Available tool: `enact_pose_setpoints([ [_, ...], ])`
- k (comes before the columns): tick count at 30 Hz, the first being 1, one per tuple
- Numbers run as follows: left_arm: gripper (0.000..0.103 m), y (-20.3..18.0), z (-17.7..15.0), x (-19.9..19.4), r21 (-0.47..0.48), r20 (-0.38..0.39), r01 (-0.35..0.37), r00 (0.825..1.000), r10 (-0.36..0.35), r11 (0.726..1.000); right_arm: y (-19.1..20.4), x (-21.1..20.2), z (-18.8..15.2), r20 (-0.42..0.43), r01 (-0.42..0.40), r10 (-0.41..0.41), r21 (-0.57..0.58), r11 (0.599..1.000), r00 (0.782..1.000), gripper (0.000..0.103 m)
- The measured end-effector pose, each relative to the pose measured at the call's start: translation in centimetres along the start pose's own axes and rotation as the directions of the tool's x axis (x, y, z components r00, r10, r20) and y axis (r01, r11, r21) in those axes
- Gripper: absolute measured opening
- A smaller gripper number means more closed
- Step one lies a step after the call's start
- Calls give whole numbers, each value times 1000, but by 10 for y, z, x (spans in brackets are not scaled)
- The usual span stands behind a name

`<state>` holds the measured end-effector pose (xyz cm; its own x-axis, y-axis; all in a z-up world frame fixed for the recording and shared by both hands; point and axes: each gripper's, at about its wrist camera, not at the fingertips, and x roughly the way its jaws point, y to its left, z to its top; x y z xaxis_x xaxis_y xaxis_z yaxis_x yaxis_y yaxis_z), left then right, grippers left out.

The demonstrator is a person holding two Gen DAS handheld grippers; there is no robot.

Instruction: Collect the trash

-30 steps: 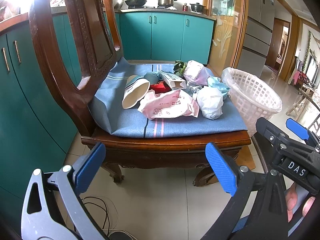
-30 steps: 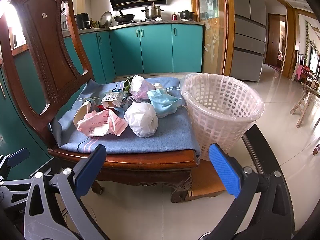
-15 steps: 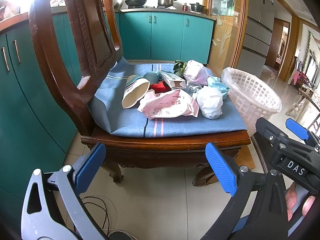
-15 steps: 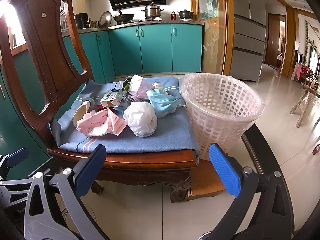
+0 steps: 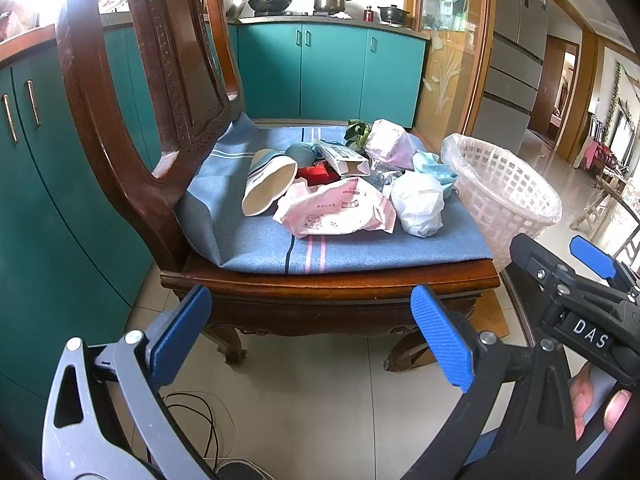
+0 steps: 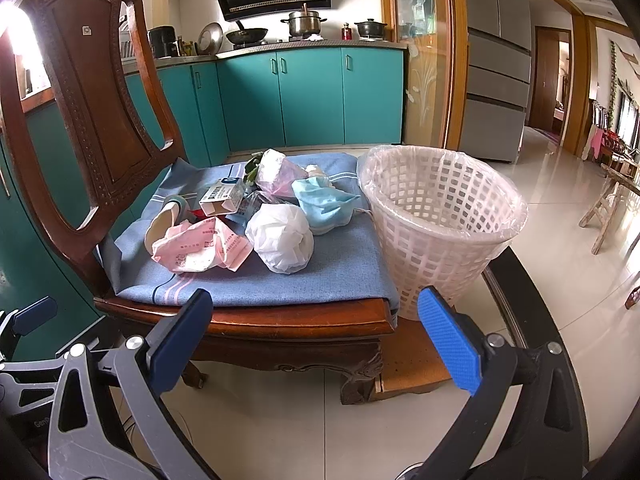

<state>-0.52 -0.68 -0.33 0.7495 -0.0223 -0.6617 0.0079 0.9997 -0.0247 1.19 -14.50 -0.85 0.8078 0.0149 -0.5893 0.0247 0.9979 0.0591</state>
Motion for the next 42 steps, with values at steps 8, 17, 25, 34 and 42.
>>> enact_pose_setpoints([
  [8,100,0,0,0,1,-2,1,1000,-1,1000,1,0,0,-1,1,-1,0,1000,1000,100],
  [17,100,-1,-1,-1,2,-5,3,1000,-3,1000,0,0,0,-1,0,0,0,1000,1000,100],
  [25,100,-2,-1,-2,3,-8,7,1000,-7,1000,0,0,1,-1,0,0,1,1000,1000,100],
  [34,100,0,1,-5,9,1,-9,1000,9,1000,-3,-2,1,8,-9,9,20,1000,1000,100],
  [42,100,24,18,-6,44,32,-96,995,95,994,-8,-5,4,16,-26,25,43,999,1000,100],
])
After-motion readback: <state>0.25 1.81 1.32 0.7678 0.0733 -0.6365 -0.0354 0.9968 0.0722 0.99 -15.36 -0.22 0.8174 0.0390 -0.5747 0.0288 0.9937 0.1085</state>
